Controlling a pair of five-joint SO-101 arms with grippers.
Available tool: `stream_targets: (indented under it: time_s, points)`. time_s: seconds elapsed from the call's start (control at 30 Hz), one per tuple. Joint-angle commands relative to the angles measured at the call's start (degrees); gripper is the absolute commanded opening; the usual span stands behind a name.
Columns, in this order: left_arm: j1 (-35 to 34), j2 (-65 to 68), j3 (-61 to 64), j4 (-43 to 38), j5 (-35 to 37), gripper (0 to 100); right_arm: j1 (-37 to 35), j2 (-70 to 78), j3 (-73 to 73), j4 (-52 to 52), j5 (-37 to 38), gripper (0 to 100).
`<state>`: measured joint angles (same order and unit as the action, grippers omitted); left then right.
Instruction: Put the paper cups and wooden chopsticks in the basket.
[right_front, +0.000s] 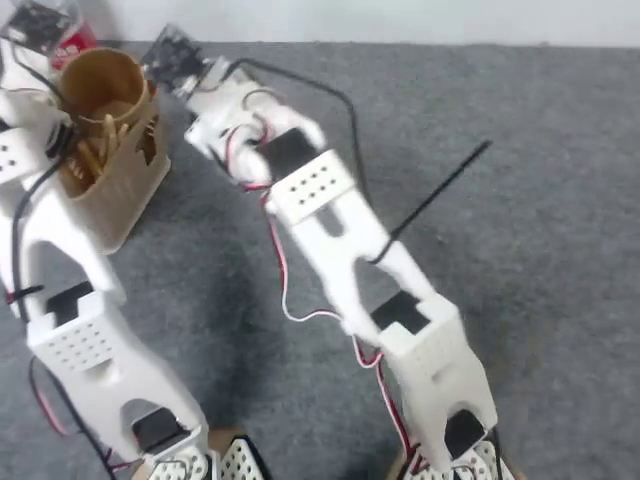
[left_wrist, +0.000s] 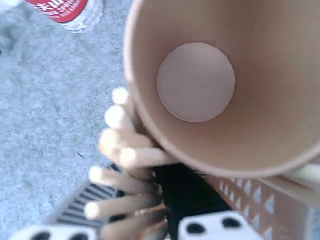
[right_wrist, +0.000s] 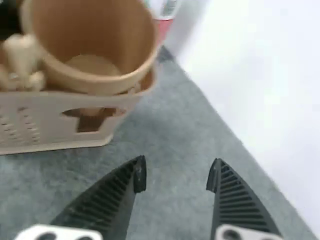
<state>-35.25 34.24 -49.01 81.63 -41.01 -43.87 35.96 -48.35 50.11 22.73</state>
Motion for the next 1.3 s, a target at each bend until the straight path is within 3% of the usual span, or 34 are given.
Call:
stream_targets:
  time_s: [0.0,0.13,0.37,0.8,0.97,1.17,1.27]
  points:
    - [-2.7,6.7,1.6,-6.4,0.4,1,-0.5,-0.7,-3.3,0.7,-0.3,21.7]
    - [-4.3,11.2,-0.6,-11.4,4.8,3,1.5,-0.6,-3.3,6.2,-0.3,21.7]
    - [-8.6,12.5,-14.0,-9.0,15.9,32,4.2,-0.1,-3.3,11.6,0.0,21.7]
    - [-5.2,12.0,-36.7,5.5,14.8,32,4.0,-0.6,-3.2,14.5,0.0,21.7]
    - [-2.0,11.9,-47.8,8.7,18.4,32,3.8,-0.7,-3.3,18.1,0.0,21.7]
    - [0.5,4.9,-47.0,7.7,24.4,32,5.1,-4.3,-5.3,24.8,0.0,21.6]
    - [4.3,2.0,-46.7,8.4,23.6,32,7.2,-7.4,-6.9,27.5,0.0,21.6]
